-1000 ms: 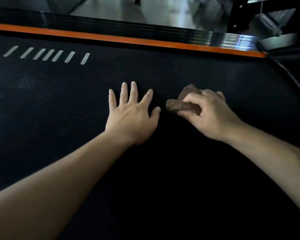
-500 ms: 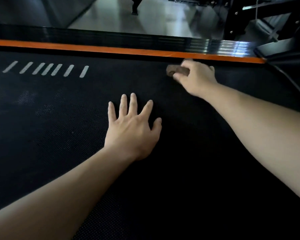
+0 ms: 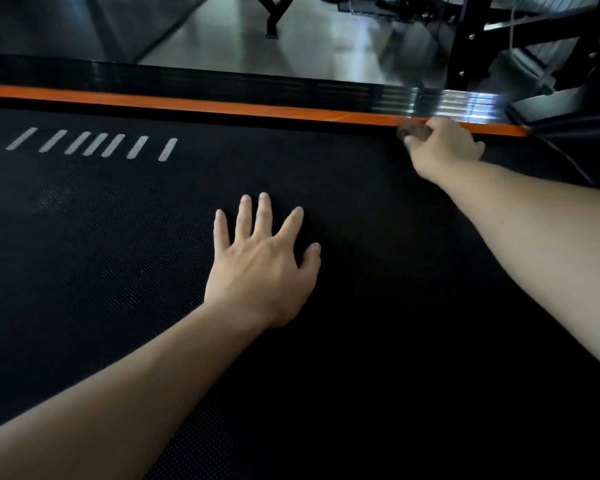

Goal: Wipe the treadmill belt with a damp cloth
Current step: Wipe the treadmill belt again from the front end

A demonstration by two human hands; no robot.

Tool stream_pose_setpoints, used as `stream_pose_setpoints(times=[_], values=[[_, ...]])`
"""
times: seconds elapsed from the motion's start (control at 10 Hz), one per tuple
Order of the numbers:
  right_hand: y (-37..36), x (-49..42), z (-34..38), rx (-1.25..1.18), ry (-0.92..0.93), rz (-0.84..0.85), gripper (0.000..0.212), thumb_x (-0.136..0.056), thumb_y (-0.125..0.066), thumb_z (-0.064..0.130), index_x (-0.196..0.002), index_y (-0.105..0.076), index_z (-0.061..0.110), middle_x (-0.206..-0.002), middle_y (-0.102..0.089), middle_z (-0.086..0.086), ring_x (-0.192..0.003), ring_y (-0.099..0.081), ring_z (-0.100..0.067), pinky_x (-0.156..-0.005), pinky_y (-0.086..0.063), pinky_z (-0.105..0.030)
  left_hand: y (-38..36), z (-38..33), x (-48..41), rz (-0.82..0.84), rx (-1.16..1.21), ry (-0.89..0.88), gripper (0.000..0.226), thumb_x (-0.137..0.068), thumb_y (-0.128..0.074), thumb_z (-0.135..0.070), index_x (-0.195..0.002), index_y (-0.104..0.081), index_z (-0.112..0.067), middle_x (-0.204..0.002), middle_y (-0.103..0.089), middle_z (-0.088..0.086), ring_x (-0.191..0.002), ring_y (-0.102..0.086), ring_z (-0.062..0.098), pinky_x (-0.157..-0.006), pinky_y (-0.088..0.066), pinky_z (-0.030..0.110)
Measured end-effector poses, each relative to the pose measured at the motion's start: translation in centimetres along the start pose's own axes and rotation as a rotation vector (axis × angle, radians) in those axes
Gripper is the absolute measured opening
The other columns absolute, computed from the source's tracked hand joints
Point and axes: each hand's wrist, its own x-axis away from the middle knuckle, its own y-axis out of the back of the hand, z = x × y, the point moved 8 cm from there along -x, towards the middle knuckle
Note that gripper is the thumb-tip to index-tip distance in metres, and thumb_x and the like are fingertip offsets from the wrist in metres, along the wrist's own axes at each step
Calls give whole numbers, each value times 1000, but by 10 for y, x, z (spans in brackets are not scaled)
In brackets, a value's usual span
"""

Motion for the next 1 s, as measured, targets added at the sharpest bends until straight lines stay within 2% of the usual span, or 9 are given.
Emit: stream_pose_setpoints(times=[0.1, 0.2, 0.3, 0.4, 0.5, 0.6, 0.8, 0.9, 1.0], values=[[-4, 18, 12, -66, 80, 59, 29, -92, -61, 51, -109, -63, 27, -107, -67, -3, -109, -60, -33, -107, -37, -48, 0, 0, 0, 1, -7, 4, 65, -99, -21, -64, -160, -15, -39, -173, 0, 9, -159, 11, 27, -126, 8, 54], [-7, 67, 30, -155, 369, 208, 21, -90, -66, 49, -95, -62, 29, -88, -62, 6, -87, -57, -22, -95, -43, -44, 0, 1, 0, 8, -11, 6, 66, -99, -21, -65, -160, -16, -40, -173, -1, 9, -159, 10, 27, -126, 7, 54], [6, 62, 14, -72, 385, 169, 21, -90, -65, 52, -92, -61, 31, -84, -60, 7, -90, -59, -23, -98, -40, -47, 0, 1, -1, 3, -8, 8, 66, -99, -22, -65, -160, -17, -39, -173, -2, 9, -159, 9, 27, -126, 6, 54], [16, 44, -7, -63, 121, 73, 25, -91, -61, 54, -98, -57, 30, -97, -64, 1, -105, -61, -33, -101, -37, -48, 0, 1, -1, 3, -14, 12, 67, -98, -22, -65, -160, -17, -39, -173, -3, 8, -159, 8, 26, -126, 6, 54], [9, 80, 15, -52, 283, 90, 23, -91, -63, 51, -97, -59, 29, -101, -68, -3, -101, -62, -33, -95, -39, -45, 0, 1, -1, 5, -16, 15, 67, -98, -22, -65, -160, -18, -39, -173, -4, 9, -159, 8, 27, -126, 5, 54], [12, 121, 24, -114, 465, 230, 19, -90, -66, 48, -89, -61, 29, -86, -61, 9, -88, -58, -21, -92, -40, -44, -1, 1, -2, 7, -16, 11, 67, -98, -22, -65, -160, -18, -39, -173, -3, 10, -159, 8, 27, -126, 6, 54], [29, 87, -16, 34, 137, 23, 23, -92, -60, 53, -97, -58, 30, -99, -66, -1, -103, -61, -33, -90, -40, -44, 0, 0, 0, 4, -14, 5, 68, -99, -24, -66, -161, -20, -38, -173, -5, 11, -159, 7, 28, -126, 5, 56], [28, 143, 8, -70, 328, 99, 24, -89, -65, 49, -99, -63, 28, -96, -66, -2, -96, -62, -33, -88, -45, -44, 0, -1, 1, 13, -9, -4, 70, -98, -25, -67, -161, -21, -37, -173, -5, 11, -159, 8, 29, -126, 6, 57], [40, 180, 7, -103, 436, 140, 18, -88, -69, 47, -91, -62, 30, -87, -58, 7, -88, -63, -28, -81, -43, -40, 1, -1, 1, 20, -2, -3, 71, -97, -26, -69, -161, -20, -38, -173, -4, 11, -159, 9, 29, -125, 7, 57]])
